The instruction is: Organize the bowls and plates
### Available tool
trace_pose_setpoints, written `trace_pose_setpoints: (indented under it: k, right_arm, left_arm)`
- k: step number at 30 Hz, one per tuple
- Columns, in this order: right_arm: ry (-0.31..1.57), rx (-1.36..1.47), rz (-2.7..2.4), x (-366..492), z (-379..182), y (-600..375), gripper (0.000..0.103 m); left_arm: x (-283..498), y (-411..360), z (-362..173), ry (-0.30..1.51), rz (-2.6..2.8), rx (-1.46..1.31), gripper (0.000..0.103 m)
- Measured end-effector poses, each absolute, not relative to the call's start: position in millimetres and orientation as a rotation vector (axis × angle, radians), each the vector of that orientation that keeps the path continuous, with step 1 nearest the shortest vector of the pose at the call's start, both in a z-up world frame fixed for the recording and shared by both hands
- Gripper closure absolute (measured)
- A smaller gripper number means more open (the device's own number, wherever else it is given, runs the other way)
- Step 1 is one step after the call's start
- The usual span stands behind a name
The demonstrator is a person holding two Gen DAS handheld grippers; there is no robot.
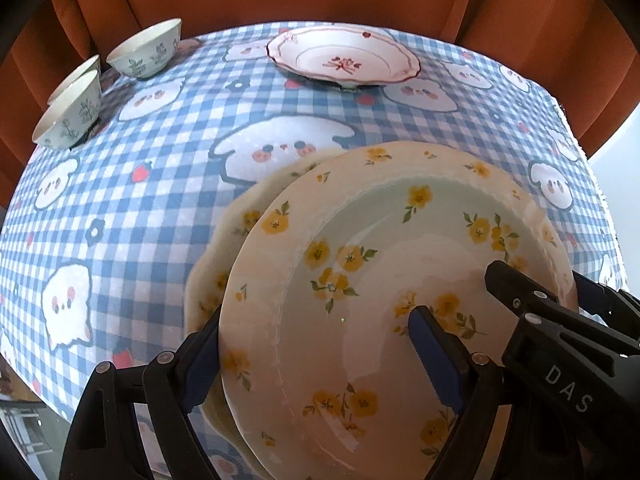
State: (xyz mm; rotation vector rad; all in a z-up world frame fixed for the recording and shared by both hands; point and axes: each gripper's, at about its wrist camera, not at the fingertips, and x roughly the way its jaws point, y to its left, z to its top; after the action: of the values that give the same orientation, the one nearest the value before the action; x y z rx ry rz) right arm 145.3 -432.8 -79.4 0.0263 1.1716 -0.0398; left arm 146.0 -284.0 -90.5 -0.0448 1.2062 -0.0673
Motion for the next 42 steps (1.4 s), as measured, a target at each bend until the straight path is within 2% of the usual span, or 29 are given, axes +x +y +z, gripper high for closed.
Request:
trace_pose_setpoints:
  k: [20, 22, 24, 26, 34, 42]
  right_arm:
    - [1.159, 0.039, -0.025, 144, -83, -445, 0.036]
    - [1.152, 0.040, -0.031, 140, -81, -447, 0.041]
    - [1.163, 0.048, -0.023, 136, -81, -451, 0.058]
    - [1.157, 0.056, -0.021, 133, -80, -454, 0.062]
    - [1.170, 0.046, -0.007, 134, -83, -445, 0.062]
    - [1.195, 0.044, 0.015, 141, -92, -433, 0.058]
  left_arm:
    - [148, -293, -97, 1.192, -0.005, 0.000, 0.010]
    - [148, -297, -96, 1.186, 0.018, 0.052, 0.010]
    - [147, -304, -95, 1.171, 0.032, 0.105, 0.010]
    - [149, -302, -96, 1.175, 0.035, 0.092, 0.010]
    - [148, -283, -90, 1.176, 0.042, 0.038, 0.014]
    - [140, -272, -82, 1.172, 0.071, 0.024, 0.017]
